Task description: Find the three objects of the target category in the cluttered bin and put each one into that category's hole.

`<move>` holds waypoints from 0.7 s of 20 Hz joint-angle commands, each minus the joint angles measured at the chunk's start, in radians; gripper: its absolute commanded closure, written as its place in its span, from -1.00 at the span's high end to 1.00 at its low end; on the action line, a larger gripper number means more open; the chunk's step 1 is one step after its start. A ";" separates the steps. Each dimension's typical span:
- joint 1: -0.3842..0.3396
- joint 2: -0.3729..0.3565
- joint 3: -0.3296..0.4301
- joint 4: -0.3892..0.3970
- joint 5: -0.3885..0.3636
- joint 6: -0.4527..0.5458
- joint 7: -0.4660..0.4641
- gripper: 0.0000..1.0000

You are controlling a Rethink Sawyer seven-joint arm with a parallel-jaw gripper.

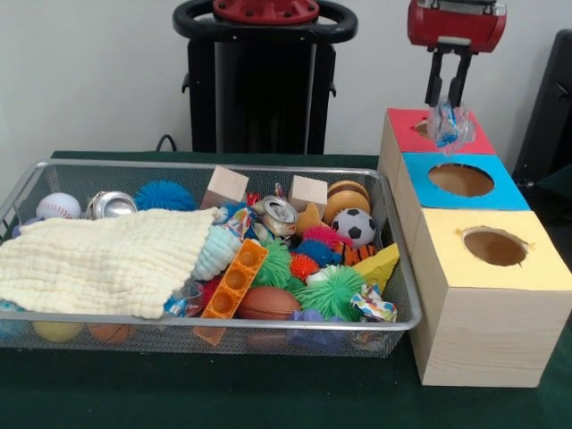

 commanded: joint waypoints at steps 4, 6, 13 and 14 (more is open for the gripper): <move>-0.019 0.098 0.050 -0.060 0.050 -0.059 0.221 -1.00; -0.026 0.114 0.065 -0.057 0.055 -0.086 0.219 -1.00; -0.021 0.144 0.077 -0.048 0.068 -0.133 0.224 -1.00; -0.022 0.147 0.079 -0.047 0.070 -0.137 0.222 -1.00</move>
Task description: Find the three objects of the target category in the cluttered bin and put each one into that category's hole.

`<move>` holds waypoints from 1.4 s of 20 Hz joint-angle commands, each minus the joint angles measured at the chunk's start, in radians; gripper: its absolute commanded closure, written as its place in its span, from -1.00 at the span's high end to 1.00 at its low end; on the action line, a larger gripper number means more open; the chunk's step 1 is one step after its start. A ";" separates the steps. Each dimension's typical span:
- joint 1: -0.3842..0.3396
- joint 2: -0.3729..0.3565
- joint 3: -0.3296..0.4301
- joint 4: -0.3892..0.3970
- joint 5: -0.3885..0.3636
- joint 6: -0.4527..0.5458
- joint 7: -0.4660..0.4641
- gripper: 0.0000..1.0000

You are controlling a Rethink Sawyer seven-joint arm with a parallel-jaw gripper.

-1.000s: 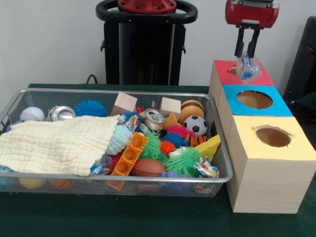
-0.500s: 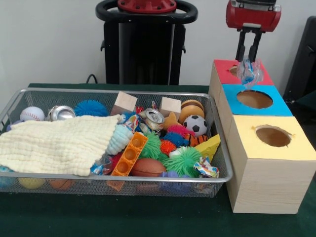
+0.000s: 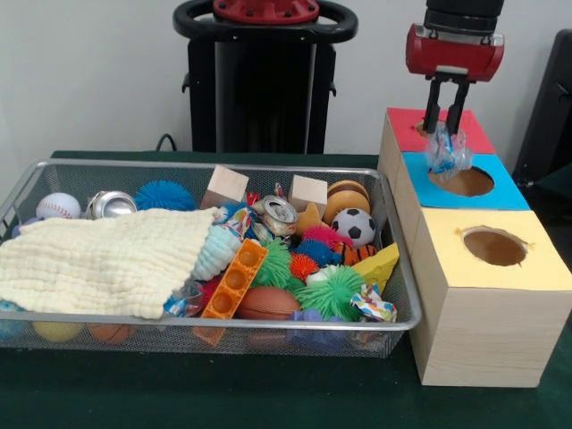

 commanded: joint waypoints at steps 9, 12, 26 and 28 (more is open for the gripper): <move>-0.029 0.062 0.087 -0.014 0.074 -0.048 0.202 -1.00; -0.018 0.060 0.082 -0.013 0.081 -0.037 0.206 -1.00; -0.032 0.056 0.112 -0.041 0.083 0.136 0.159 1.00; -0.037 0.060 0.116 -0.050 0.080 0.146 0.149 1.00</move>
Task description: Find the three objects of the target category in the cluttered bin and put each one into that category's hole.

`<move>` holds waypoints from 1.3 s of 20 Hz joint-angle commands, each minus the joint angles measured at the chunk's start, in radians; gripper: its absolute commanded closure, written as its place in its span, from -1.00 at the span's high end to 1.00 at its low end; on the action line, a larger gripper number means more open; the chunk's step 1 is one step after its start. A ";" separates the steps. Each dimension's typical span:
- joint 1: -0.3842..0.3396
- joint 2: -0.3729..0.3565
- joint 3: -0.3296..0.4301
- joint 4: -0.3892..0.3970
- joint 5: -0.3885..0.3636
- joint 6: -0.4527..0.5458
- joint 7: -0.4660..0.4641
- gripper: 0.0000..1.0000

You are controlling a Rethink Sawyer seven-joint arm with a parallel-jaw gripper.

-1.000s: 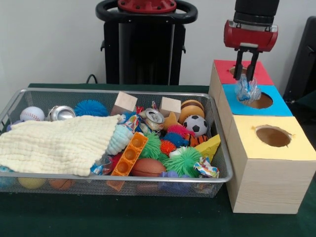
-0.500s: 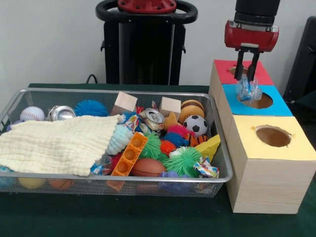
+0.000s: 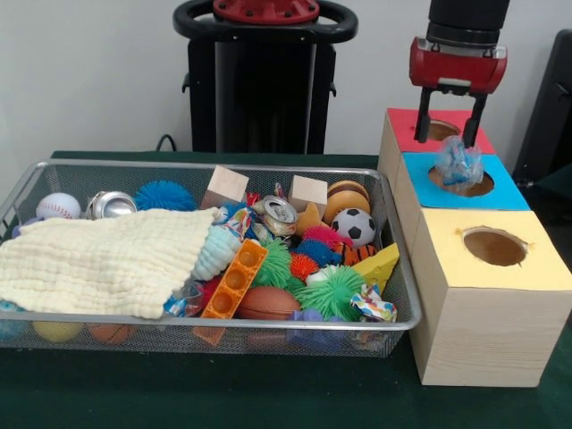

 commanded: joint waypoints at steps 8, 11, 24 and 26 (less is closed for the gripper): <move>-0.049 0.048 0.105 -0.070 0.049 0.200 0.167 1.00; -0.051 0.042 0.108 -0.062 0.049 0.197 0.167 1.00; -0.195 0.087 0.111 -0.146 -0.065 0.047 0.008 1.00; -0.231 0.100 0.121 -0.154 -0.081 0.014 -0.007 1.00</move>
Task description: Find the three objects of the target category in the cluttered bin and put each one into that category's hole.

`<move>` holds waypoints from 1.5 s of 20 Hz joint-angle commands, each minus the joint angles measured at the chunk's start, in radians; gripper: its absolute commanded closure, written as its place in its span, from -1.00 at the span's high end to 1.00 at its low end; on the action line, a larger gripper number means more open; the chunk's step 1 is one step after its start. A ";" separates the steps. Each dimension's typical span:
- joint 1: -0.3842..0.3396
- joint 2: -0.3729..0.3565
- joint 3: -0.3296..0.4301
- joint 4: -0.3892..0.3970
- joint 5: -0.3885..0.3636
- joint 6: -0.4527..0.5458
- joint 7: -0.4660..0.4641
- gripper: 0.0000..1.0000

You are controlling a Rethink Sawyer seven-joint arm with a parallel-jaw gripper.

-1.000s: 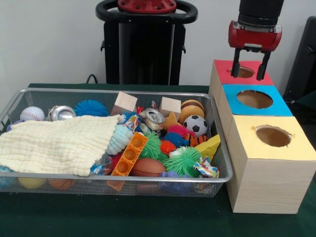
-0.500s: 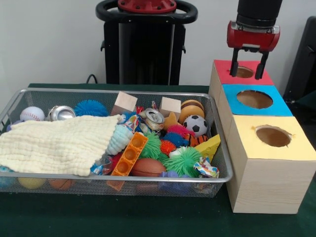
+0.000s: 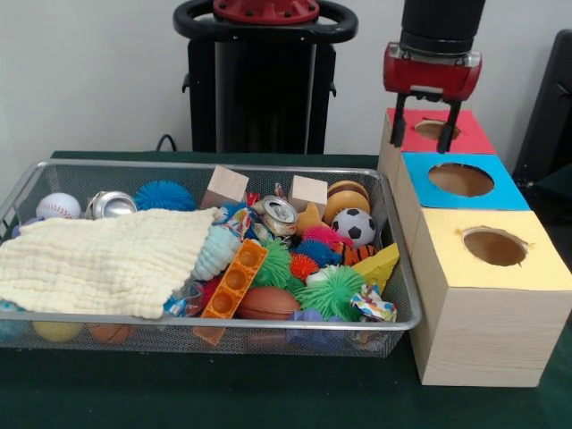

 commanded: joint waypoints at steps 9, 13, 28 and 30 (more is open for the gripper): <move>-0.289 0.062 0.161 -0.062 -0.152 -0.142 -0.032 1.00; -0.390 0.094 0.198 -0.066 -0.208 -0.175 -0.052 1.00; -0.636 0.306 0.334 -0.275 -0.427 -0.314 -0.055 1.00; -0.653 0.333 0.345 -0.316 -0.450 -0.310 -0.064 1.00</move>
